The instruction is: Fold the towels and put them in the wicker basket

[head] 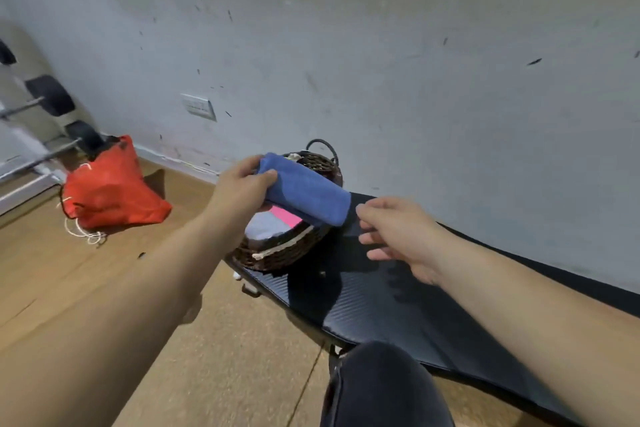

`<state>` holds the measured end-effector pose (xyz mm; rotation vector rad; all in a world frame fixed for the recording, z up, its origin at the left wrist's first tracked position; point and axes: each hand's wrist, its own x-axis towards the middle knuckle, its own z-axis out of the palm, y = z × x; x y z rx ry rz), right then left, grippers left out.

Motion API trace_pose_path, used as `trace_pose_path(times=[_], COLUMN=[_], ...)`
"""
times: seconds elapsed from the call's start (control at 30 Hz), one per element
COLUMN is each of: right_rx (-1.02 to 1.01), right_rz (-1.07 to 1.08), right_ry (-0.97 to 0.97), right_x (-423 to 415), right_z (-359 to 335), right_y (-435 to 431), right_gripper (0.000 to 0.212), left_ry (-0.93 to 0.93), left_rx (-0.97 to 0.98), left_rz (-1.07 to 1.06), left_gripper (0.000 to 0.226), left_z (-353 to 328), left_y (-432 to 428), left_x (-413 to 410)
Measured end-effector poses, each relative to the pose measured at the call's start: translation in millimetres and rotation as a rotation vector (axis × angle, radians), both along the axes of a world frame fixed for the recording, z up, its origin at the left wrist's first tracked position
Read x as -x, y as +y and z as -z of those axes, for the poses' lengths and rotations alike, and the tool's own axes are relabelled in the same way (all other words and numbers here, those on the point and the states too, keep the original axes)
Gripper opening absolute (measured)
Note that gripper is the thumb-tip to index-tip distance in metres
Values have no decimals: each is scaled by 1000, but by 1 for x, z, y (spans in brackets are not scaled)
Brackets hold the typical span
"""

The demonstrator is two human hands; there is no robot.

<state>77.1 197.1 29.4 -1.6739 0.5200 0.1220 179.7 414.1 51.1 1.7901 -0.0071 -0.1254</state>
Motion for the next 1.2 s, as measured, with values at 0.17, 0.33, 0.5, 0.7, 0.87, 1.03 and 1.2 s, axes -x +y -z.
trace_pose_path(times=[0.17, 0.33, 0.5, 0.7, 0.87, 1.03, 1.2], right_rx=[9, 76, 85, 62, 72, 70, 68], right_rz=[-81, -112, -68, -62, -68, -79, -60], right_ry=[-14, 11, 26, 18, 26, 27, 16], right_x=[-14, -13, -19, -22, -14, -5, 11], right_z=[-12, -8, -1, 1, 0, -5, -21], right_y=[23, 20, 16, 18, 17, 15, 3], right_gripper=[18, 14, 17, 16, 15, 15, 16], left_ry=[90, 243, 108, -425, -316, -229, -274], left_rx=[-162, -417, -761, -1150, -1191, -1004, -763], left_rz=[-22, 115, 236, 162, 306, 217, 148], left_gripper=[20, 21, 36, 33, 54, 57, 52], left_z=[-3, 25, 46, 56, 76, 90, 80], left_y=[30, 52, 46, 15, -7, -9, -11], left_x=[-57, -90, -107, -87, -65, -62, -39])
